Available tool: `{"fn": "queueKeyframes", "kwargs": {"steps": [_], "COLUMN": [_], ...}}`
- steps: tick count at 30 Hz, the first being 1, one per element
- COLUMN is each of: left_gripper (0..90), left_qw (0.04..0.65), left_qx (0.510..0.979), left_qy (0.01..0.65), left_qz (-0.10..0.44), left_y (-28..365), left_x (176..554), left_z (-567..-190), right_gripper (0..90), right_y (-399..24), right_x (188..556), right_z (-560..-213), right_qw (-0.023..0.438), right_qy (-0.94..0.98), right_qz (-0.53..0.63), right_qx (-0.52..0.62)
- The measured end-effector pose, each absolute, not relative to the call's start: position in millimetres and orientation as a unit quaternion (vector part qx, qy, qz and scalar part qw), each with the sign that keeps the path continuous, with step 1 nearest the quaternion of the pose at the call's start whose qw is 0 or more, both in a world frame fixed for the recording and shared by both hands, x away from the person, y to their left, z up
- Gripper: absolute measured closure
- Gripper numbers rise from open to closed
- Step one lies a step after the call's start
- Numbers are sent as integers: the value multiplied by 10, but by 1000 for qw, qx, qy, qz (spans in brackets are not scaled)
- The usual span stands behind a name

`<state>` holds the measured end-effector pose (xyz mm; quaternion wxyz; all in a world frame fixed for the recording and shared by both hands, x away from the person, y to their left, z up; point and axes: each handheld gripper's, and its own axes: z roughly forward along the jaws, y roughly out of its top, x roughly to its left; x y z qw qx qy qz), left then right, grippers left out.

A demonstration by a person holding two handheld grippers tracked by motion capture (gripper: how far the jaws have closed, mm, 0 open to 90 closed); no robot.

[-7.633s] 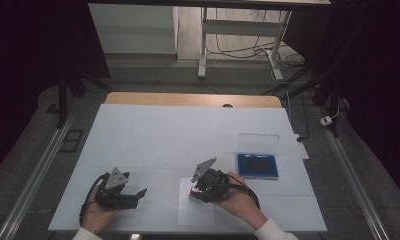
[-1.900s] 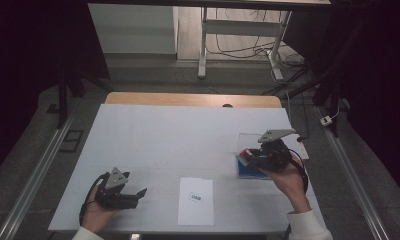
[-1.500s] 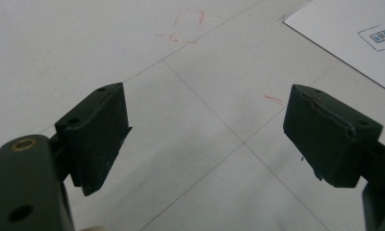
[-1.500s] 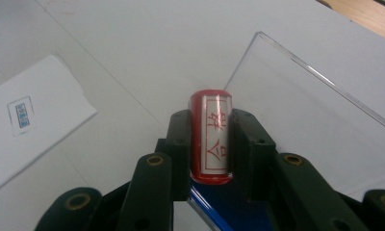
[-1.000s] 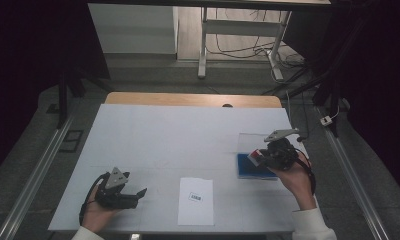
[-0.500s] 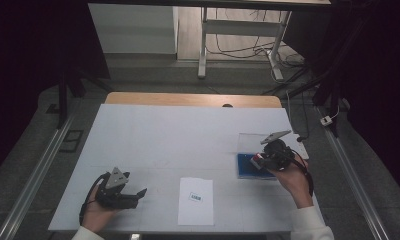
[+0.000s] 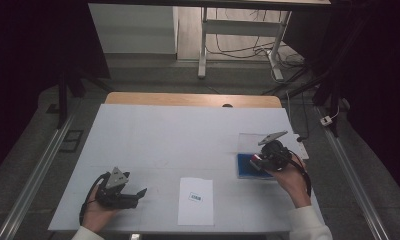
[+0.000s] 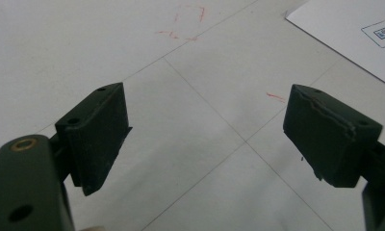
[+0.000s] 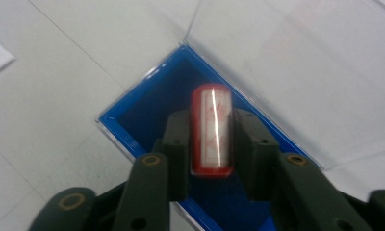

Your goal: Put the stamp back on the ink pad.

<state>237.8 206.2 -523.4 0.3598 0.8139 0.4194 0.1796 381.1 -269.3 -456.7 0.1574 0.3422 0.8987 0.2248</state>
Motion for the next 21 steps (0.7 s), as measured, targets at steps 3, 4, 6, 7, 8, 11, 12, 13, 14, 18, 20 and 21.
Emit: {"fn": "queueKeyframes", "kwargs": {"steps": [3,4,6,7,8,11,12,13,14,18,20,21], "left_gripper": [161,162,161,161,162,162,161,161,160,161,160,160], "left_qw": [360,361,364,365,365,367,367,367,367,371,371,371], "left_qx": [814,813,812,812,811,812,812,813,812,810,811,811], "left_qy": [420,420,420,421,421,419,418,418,418,419,418,417], "left_qz": [180,179,178,178,178,175,175,175,175,175,174,174], "left_y": [2062,2063,2066,2067,2068,2065,2062,2060,2060,2076,2074,2072], "left_x": [2381,2380,2382,2383,2385,2388,2388,2386,2383,2363,2362,2363], "left_z": [-5235,-5233,-5231,-5230,-5230,-5229,-5231,-5232,-5231,-5222,-5221,-5221], "right_gripper": [550,528,491,469,455,408,396,384,369,347,343,341], "right_y": [-2700,-2709,-2730,-2739,-2748,-2771,-2773,-2772,-2767,-2753,-2773,-2791], "right_x": [3803,3800,3787,3779,3771,3744,3735,3725,3713,3623,3557,3521], "right_z": [-4544,-4532,-4499,-4485,-4474,-4458,-4457,-4459,-4458,-4445,-4426,-4422], "right_qw": [161,160,159,161,160,159,158,159,161,175,178,176], "right_qy": [894,891,884,881,877,869,866,865,864,857,853,850], "right_qz": [236,246,263,270,278,303,312,320,325,349,361,369], "right_qx": [345,346,351,354,357,358,356,353,350,336,332,331]}}
